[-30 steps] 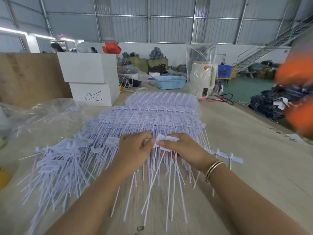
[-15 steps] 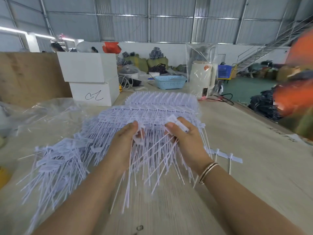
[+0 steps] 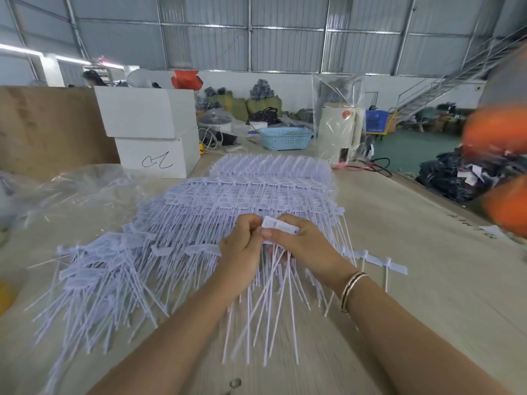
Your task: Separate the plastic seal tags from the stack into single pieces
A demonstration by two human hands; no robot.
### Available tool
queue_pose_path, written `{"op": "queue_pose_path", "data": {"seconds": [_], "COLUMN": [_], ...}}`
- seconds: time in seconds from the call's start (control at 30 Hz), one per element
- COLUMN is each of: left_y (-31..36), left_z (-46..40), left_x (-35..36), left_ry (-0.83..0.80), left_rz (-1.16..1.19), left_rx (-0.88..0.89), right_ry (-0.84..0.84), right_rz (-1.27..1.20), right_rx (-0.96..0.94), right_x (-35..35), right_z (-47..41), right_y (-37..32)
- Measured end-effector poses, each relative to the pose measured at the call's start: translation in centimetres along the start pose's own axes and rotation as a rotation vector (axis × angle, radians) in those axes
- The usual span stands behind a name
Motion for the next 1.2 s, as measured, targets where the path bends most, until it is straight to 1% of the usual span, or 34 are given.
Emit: {"op": "queue_pose_path", "data": {"seconds": [0.07,0.1,0.13,0.17,0.23,0.3,0.33,0.43,0.5,0.6,0.67,0.77,0.83,0.97,1.03,1.1,1.13,1.2], "left_y": [-0.2,-0.4,-0.7,-1.2,-1.9,-1.6,-1.1,0.3,0.5,0.4,0.3,0.4,0.6,0.9,1.2,1.2,1.0,0.4], "left_z": [-0.1,-0.2,-0.4,-0.5,-0.5,-0.4,-0.3,0.0,0.3,0.6,0.5,0.2,0.1,0.4,0.3,0.1,0.0,-0.2], "left_x": [0.1,-0.2,-0.5,-0.7,-0.8,-0.6,-0.6,-0.7,-0.6,-0.3,-0.5,-0.3,-0.5,-0.9,-1.0,-1.2,-1.3,-1.5], "left_ry": [-0.026,-0.032,-0.051,-0.078,-0.138,-0.118,-0.086,-0.01,-0.021,-0.024,0.005,-0.024,-0.038,-0.042,-0.047,-0.039,-0.042,-0.094], "left_rz": [0.15,0.19,0.177,0.108,-0.116,-0.297,-0.325,-0.288,-0.287,-0.329,-0.37,-0.489,-0.487,-0.588,-0.639,-0.616,-0.564,-0.359], "left_rx": [-0.068,-0.083,-0.092,-0.086,-0.028,0.059,0.105,0.21,0.249,0.256,0.257,0.273,0.272,0.323,0.347,0.347,0.315,0.182], "right_ry": [0.023,0.026,0.023,0.018,-0.003,-0.031,-0.044,-0.072,-0.102,-0.151,-0.165,-0.141,-0.134,-0.234,-0.25,-0.206,-0.171,-0.114], "right_rz": [-0.042,-0.054,-0.055,-0.049,-0.036,-0.006,0.021,0.108,0.153,0.201,0.183,0.14,0.129,0.156,0.171,0.136,0.098,0.024], "right_rx": [0.021,0.03,0.038,0.042,0.05,0.07,0.08,0.122,0.179,0.253,0.246,0.18,0.166,0.22,0.215,0.195,0.18,0.134], "right_x": [0.0,0.0,-0.1,-0.1,-0.1,0.0,-0.1,-0.6,-1.0,-1.3,-1.2,-1.1,-0.8,-0.1,0.0,-0.1,-0.1,-0.1], "right_z": [-0.1,-0.1,0.0,0.0,0.2,0.4,0.4,0.5,0.5,0.6,0.7,0.6,0.5,0.9,1.0,1.0,1.0,0.9], "right_y": [0.1,0.0,0.0,0.1,0.2,0.4,0.4,0.3,0.7,1.3,1.5,1.3,1.2,1.4,1.3,0.9,0.8,0.5]}}
Point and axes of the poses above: each hand's wrist, its own z-axis away from the middle knuckle, its own x-axis out of the palm, y = z × x, the point moved 6 cm from there along -z, towards the middle knuckle, and after that the axes turned 7 degrees about -x, right-handed, at the moved point
